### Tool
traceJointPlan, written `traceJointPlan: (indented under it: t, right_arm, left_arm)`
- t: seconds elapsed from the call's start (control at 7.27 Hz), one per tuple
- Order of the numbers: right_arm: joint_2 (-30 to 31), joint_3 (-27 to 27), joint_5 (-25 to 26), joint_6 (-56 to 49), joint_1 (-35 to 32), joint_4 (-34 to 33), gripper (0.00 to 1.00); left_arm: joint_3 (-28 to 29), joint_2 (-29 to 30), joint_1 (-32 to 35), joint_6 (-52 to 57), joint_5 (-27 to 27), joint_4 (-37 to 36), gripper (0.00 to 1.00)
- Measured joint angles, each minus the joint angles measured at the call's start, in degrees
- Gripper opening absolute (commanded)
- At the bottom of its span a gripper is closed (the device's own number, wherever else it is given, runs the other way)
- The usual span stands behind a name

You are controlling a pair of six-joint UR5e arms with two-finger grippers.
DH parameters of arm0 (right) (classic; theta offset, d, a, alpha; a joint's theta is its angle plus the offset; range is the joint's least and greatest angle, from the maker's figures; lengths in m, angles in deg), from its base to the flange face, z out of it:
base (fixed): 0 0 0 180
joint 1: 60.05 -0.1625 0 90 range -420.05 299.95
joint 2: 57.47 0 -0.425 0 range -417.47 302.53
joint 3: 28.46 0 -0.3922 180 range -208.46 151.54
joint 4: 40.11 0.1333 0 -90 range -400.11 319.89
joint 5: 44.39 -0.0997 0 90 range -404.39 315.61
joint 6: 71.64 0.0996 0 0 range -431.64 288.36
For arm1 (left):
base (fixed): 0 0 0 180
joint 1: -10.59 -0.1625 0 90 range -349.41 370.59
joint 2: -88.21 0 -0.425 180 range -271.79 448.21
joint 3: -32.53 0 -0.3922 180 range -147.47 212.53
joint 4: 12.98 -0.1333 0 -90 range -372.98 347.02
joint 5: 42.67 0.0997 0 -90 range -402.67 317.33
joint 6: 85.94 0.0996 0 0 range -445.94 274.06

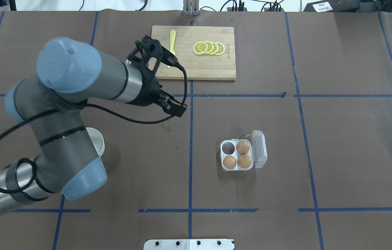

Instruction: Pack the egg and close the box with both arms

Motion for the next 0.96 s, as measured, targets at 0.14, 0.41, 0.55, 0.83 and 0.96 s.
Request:
traceJointPlan:
  t: [0.14, 0.41, 0.55, 0.83, 0.96]
  right_arm:
    - [0.0, 0.0, 0.0, 0.0, 0.0, 0.0, 1.0]
    - [-0.2, 0.0, 0.0, 0.0, 0.0, 0.0, 1.0]
    - [-0.3, 0.0, 0.0, 0.1, 0.0, 0.0, 1.0]
    - [-0.7, -0.6, -0.5, 3.3, 0.0, 0.0, 1.0]
    - [-0.9, -1.4, -0.7, 6.4, 0.1, 0.1, 1.0]
  left_arm:
    - [-2.9, -1.8, 6.4, 3.9, -3.5, -6.7, 1.0]
    - [-5.2, -10.2, 19.2, 15.9, -8.0, -13.3, 1.0]
    - [-3.9, -15.0, 24.1, 19.8, -9.1, -14.1, 1.0]
    - [3.7, -21.0, 35.5, 29.9, -14.2, -14.1, 1.0]
    - [7.8, -23.6, 40.2, 36.7, -16.3, -14.4, 1.0]
